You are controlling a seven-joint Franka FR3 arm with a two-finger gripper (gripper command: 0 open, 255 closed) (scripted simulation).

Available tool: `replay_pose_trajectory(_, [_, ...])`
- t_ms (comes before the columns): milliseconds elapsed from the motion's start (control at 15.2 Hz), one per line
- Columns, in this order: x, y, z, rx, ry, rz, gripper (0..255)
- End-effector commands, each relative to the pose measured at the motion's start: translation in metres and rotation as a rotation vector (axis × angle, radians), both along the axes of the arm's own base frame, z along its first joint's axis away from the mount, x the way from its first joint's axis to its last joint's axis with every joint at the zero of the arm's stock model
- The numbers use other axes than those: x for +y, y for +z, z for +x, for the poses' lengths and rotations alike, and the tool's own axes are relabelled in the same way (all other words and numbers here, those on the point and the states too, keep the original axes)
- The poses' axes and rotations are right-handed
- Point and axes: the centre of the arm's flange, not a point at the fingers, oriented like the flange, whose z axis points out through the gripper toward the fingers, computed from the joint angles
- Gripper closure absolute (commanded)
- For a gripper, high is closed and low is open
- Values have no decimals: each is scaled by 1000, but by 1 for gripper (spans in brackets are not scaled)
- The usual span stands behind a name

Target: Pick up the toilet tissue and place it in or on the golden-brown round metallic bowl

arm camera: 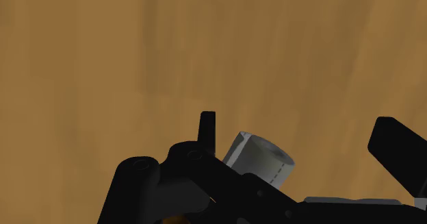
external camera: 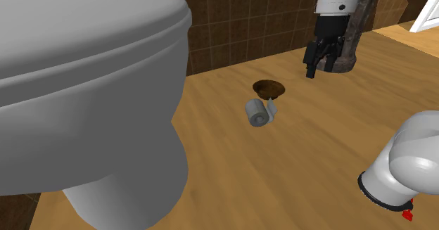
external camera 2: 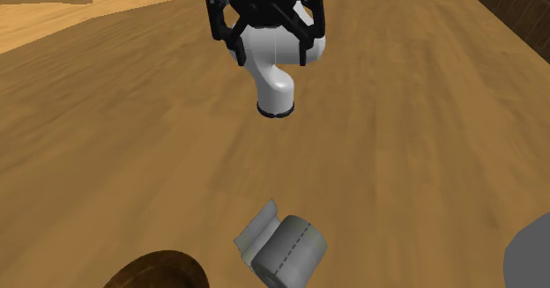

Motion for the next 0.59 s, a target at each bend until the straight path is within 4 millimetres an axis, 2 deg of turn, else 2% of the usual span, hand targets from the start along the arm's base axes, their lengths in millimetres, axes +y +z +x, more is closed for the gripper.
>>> replay_pose_trajectory(0, [0,0,0,0,0,0,0])
replay_pose_trajectory(528, [-12,-96,38,-33,-131,66,0])
